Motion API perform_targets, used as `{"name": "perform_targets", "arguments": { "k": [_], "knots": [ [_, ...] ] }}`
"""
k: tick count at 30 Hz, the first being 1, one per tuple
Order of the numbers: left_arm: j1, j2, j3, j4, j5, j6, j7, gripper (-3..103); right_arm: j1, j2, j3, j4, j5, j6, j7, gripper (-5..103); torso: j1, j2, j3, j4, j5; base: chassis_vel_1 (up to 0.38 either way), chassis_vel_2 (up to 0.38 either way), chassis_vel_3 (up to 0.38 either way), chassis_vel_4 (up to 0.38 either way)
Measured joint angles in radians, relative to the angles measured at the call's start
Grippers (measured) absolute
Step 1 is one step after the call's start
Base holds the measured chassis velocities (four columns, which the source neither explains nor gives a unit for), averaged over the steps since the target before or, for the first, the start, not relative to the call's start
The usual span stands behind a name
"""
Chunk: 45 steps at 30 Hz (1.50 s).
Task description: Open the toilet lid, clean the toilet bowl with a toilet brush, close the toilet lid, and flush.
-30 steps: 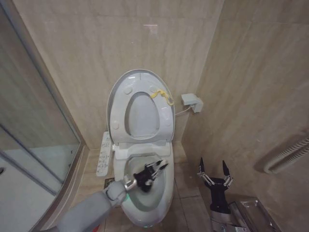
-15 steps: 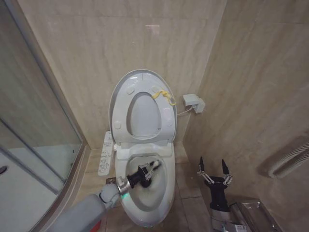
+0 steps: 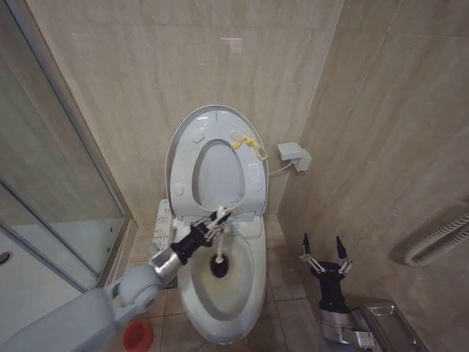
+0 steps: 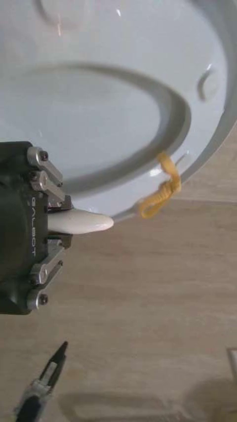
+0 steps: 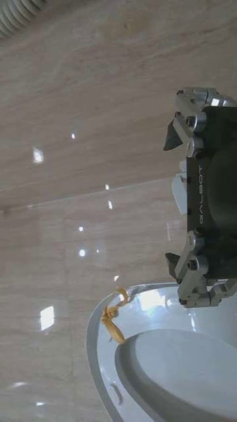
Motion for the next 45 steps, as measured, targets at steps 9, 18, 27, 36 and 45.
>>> {"name": "perform_targets", "arguments": {
  "k": [9, 18, 27, 36, 45],
  "knots": [
    [0.239, -0.104, -0.192, -0.009, 0.14, 0.013, -0.105, 22, -0.004, -0.012, -0.016, 0.032, -0.019, 0.003, 0.018, 100, 0.0, 0.0, 0.0, -0.001, -0.0005, 0.0, 0.0, 0.0, 0.0],
    [0.328, -0.092, -0.317, -0.065, 0.137, 0.015, -0.101, 22, 0.02, -0.039, -0.042, 0.011, -0.03, 0.0, 0.027, 100, 0.0, 0.0, 0.0, -0.0011, 0.0002, 0.0, 0.0, 0.0, 0.0],
    [0.705, -0.156, -0.611, -0.255, 0.288, 0.035, -0.186, 22, 0.071, -0.109, -0.072, -0.062, -0.031, 0.0, 0.02, 100, 0.0, 0.0, 0.0, -0.0007, 0.0, 0.0, 0.0, 0.0, 0.0],
    [1.008, -0.332, -0.876, -0.426, 0.489, 0.018, -0.213, 22, 0.116, -0.113, -0.116, -0.103, -0.031, 0.0, 0.01, 100, 0.0, 0.0, 0.0, -0.0009, 0.0002, 0.0, 0.0, 0.0, 0.0],
    [1.112, -0.56, -1.065, -0.526, 0.64, 0.08, -0.283, 22, 0.121, -0.11, -0.138, -0.116, -0.031, 0.013, -0.002, 100, 0.0, 0.0, 0.0, -0.0011, 0.0001, 0.0, 0.0, 0.0, 0.0]
  ]
}}
